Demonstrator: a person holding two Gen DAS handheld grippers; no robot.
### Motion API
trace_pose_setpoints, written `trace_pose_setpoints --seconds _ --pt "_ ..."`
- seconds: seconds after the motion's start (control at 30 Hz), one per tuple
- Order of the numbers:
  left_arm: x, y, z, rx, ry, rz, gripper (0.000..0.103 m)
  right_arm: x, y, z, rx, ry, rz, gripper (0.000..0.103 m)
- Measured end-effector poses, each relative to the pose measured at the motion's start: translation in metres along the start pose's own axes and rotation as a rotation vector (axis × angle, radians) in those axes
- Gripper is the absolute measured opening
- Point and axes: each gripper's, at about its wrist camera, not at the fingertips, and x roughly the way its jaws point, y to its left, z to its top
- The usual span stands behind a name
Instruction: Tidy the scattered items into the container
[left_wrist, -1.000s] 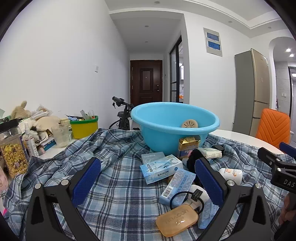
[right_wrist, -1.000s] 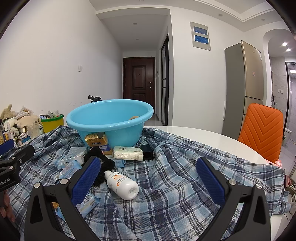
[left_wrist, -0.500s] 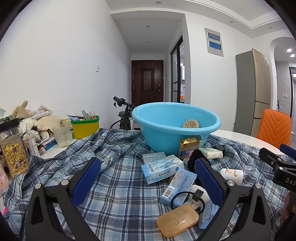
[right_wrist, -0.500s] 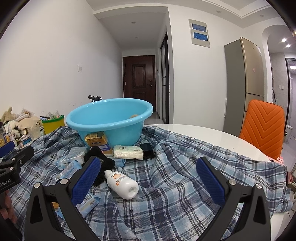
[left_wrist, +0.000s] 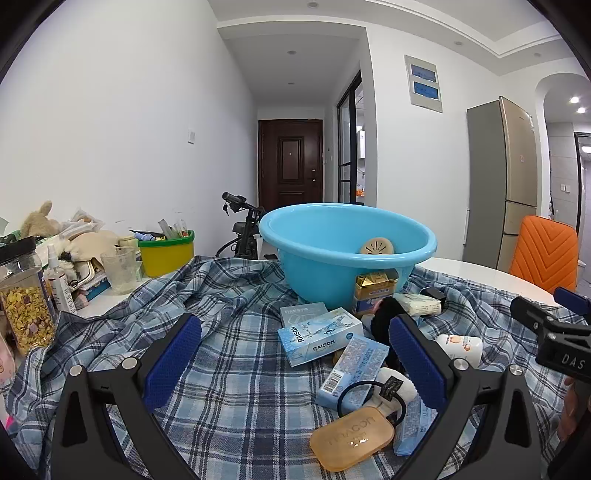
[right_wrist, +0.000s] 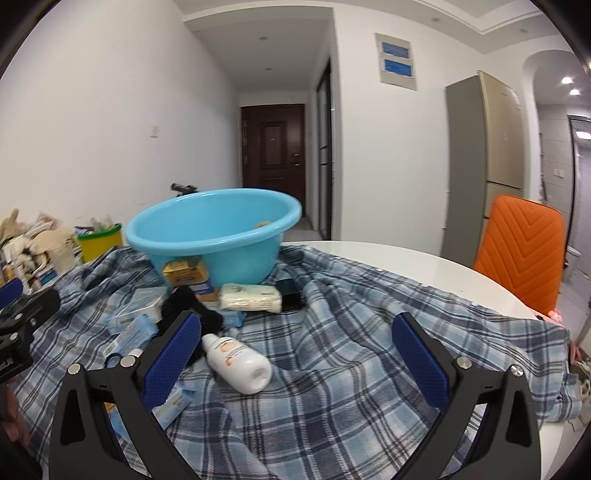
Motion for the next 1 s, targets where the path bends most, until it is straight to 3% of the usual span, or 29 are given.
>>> trace_pose_setpoints --seconds 0.2,0.37,0.5,0.6,0.7,0.83,1.0 --pt "0.000 0.000 0.000 -0.001 0.003 -0.003 0.103 0.004 0.000 0.001 0.000 0.011 0.035 0.103" --pt "0.000 0.002 0.003 -0.025 0.006 -0.063 0.103 0.002 0.003 0.003 -0.018 -0.004 0.040 0.103" --pt "-0.007 0.005 0.025 -0.040 -0.015 -0.028 0.103 0.002 0.000 0.016 -0.018 -0.001 0.048 0.103" --pt "-0.008 0.009 0.053 -0.060 -0.028 -0.050 0.103 -0.003 -0.004 0.036 -0.017 -0.037 0.037 0.103" --pt "-0.006 0.009 0.086 -0.071 -0.013 -0.027 0.103 -0.012 -0.007 0.067 -0.024 -0.090 0.005 0.103" --pt "-0.010 0.007 0.129 -0.063 -0.030 -0.009 0.103 -0.030 -0.009 0.118 -0.023 -0.159 0.025 0.103" --pt "-0.029 0.000 0.158 -0.031 -0.074 -0.011 0.103 -0.055 -0.010 0.154 -0.002 -0.227 0.044 0.103"
